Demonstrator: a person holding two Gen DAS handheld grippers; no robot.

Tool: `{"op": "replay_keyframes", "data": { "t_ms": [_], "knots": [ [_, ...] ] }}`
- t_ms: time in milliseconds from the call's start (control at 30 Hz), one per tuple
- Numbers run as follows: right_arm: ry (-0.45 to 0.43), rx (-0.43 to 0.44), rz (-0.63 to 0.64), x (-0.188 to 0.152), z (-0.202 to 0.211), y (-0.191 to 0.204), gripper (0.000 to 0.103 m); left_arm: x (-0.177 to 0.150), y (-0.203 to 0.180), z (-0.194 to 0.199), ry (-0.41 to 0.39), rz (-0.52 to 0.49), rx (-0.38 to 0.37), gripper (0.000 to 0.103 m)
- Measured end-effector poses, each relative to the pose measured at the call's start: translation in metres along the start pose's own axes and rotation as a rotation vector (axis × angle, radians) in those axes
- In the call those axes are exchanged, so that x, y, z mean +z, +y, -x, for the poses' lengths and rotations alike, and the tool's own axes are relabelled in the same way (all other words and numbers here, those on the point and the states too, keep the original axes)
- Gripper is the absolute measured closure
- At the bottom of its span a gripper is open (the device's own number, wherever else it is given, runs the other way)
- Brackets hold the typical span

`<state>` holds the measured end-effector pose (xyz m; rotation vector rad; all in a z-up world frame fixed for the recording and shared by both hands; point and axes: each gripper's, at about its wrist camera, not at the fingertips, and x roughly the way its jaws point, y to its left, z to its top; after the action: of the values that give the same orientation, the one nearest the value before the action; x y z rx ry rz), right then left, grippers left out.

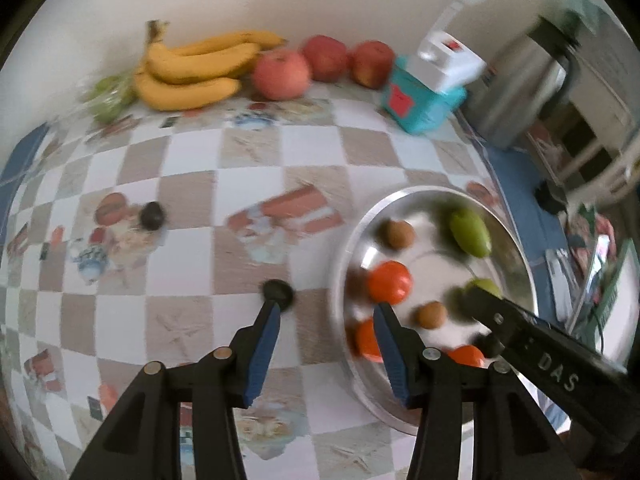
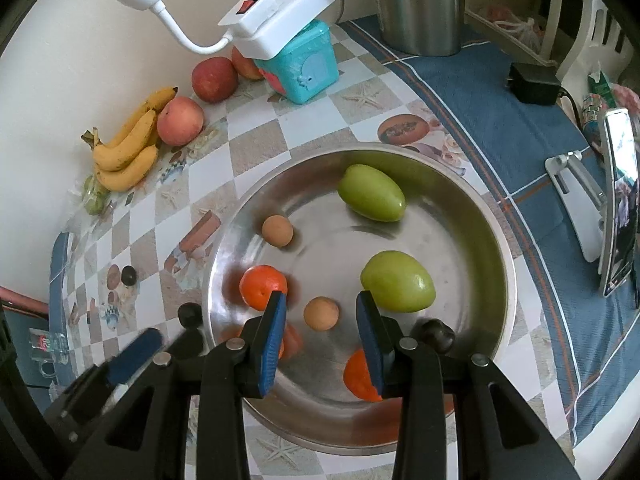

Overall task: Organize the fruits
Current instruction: 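Open the left gripper to drop the tangerine into the plate while the right gripper releases the kiwi, then move both grippers away from the plate toward the remaining dark fruits on the table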

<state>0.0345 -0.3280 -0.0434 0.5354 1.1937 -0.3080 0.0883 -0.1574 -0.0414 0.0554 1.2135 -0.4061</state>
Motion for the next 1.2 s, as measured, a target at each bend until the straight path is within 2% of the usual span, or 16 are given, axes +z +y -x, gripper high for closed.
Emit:
{"op": "replay_keyframes", "data": {
  "t_ms": [333, 533, 767, 933, 1000, 1033, 1067, 1100, 1200],
  "knots": [
    [0.013, -0.011, 0.034, -0.002, -0.004, 0.008, 0.066, 0.009, 0.06, 0.02, -0.058, 0.184, 0.066, 0.05],
    [0.017, -0.016, 0.096, -0.007, -0.004, 0.027, 0.066, 0.009, 0.084, 0.029, -0.086, 0.239, 0.099, 0.05],
    [0.01, -0.01, 0.172, -0.012, -0.002, 0.052, 0.066, 0.005, 0.103, 0.031, -0.082, 0.284, 0.122, 0.05],
    [0.017, -0.018, 0.198, -0.014, -0.004, 0.06, 0.066, 0.004, 0.107, 0.032, -0.076, 0.291, 0.131, 0.039],
    [0.023, -0.021, 0.192, -0.014, -0.007, 0.059, 0.049, 0.004, 0.107, 0.031, -0.072, 0.287, 0.138, 0.033],
    [0.029, -0.02, 0.185, -0.014, -0.009, 0.058, 0.032, 0.004, 0.107, 0.03, -0.069, 0.286, 0.143, 0.029],
    [0.03, -0.02, 0.183, -0.015, -0.01, 0.057, 0.027, 0.003, 0.106, 0.03, -0.066, 0.284, 0.152, 0.02],
    [0.033, -0.025, 0.186, -0.015, -0.012, 0.057, 0.027, 0.003, 0.106, 0.028, -0.061, 0.281, 0.165, 0.012],
    [0.029, -0.054, 0.205, -0.016, -0.014, 0.058, 0.027, 0.002, 0.103, 0.025, -0.052, 0.257, 0.195, 0.005]
  ]
}}
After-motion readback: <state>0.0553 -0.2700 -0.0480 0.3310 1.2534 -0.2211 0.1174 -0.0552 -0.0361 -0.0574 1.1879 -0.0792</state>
